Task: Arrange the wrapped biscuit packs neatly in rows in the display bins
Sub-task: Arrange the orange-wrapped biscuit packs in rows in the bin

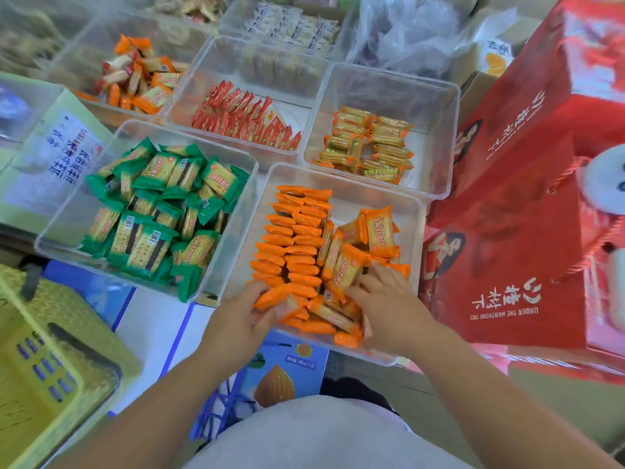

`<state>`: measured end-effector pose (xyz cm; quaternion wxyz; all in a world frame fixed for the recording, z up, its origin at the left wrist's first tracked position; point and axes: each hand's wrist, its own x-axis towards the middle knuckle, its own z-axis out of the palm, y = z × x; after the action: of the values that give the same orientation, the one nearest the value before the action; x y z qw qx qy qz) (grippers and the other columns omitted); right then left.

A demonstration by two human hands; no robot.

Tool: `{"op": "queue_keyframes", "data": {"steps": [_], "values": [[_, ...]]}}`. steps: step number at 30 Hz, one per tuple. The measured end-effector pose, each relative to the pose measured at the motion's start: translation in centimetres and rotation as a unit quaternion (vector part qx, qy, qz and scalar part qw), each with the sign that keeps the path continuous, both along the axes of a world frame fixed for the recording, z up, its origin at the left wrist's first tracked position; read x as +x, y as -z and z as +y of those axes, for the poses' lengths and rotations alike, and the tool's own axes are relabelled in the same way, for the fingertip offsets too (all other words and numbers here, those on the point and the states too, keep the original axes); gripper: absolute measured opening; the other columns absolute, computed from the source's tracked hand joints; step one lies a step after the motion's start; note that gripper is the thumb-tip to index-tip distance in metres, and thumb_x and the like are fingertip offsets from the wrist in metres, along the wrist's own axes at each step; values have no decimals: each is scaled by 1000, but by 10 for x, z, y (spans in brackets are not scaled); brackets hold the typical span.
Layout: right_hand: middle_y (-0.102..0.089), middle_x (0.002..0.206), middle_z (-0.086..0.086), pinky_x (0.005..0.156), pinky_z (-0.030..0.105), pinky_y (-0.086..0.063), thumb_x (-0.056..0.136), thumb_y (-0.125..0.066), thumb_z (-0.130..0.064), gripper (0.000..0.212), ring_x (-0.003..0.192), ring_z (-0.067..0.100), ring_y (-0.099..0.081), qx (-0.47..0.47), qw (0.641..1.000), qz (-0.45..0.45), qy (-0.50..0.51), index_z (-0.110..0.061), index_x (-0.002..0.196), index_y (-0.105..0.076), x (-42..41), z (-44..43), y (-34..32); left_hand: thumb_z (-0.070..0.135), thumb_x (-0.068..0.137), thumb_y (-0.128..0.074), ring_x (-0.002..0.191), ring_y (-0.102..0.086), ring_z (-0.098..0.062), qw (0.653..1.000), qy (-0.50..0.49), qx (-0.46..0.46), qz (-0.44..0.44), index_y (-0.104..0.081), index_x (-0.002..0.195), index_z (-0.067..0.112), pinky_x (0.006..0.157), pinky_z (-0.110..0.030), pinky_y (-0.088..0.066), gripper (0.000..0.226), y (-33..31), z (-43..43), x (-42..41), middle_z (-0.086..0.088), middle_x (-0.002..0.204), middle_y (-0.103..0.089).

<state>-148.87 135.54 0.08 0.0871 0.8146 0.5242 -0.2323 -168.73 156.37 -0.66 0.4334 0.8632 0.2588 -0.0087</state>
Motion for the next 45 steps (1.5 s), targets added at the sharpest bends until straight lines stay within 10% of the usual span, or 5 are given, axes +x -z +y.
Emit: {"op": "queue_keyframes", "data": {"steps": [11, 16, 22, 31, 45], "values": [[-38, 157, 16, 120, 65, -12, 61, -73, -57, 87, 150, 43, -20, 88, 985, -121, 88, -26, 141, -56, -3, 7, 5, 28, 96, -65, 69, -62, -1, 996, -46, -78, -11, -58, 98, 37, 54, -10, -40, 12, 4, 19, 8, 23, 81, -65], [-11, 168, 13, 113, 70, 15, 64, -37, -93, 113, 153, 41, 7, -11, 992, -110, 60, -38, 159, -12, -2, 12, 14, 30, 96, -65, 71, -62, -2, 996, -50, -80, -4, -58, 98, 37, 54, -11, -41, 10, 3, 19, 8, 23, 82, -66], [36, 159, 18, 110, 78, 4, 40, -76, -86, 154, 145, 51, 26, -83, 993, -62, 60, -51, 146, 30, 20, 38, 19, 32, 95, -65, 70, -64, -9, 994, -68, -86, 2, -60, 101, 35, 65, -38, -55, 8, 5, 18, 9, 12, 78, -68], [-32, 134, 7, 95, 55, -38, 38, -76, -81, 122, 129, 32, -35, -88, 995, -43, 29, -45, 143, -23, 46, 53, 7, 28, 95, -66, 80, -69, -15, 987, -98, -127, -11, -61, 98, 31, 72, -39, -55, 6, 1, 18, 11, 11, 85, -72], [-27, 141, 14, 99, 59, -31, 45, -75, -80, 118, 123, 40, -40, -142, 988, -62, 10, -56, 146, -18, 18, 52, 8, 26, 96, -65, 74, -69, -12, 980, -132, -149, -3, -62, 99, 29, 73, -43, -57, 5, -4, 18, 16, 6, 80, -72]]}}
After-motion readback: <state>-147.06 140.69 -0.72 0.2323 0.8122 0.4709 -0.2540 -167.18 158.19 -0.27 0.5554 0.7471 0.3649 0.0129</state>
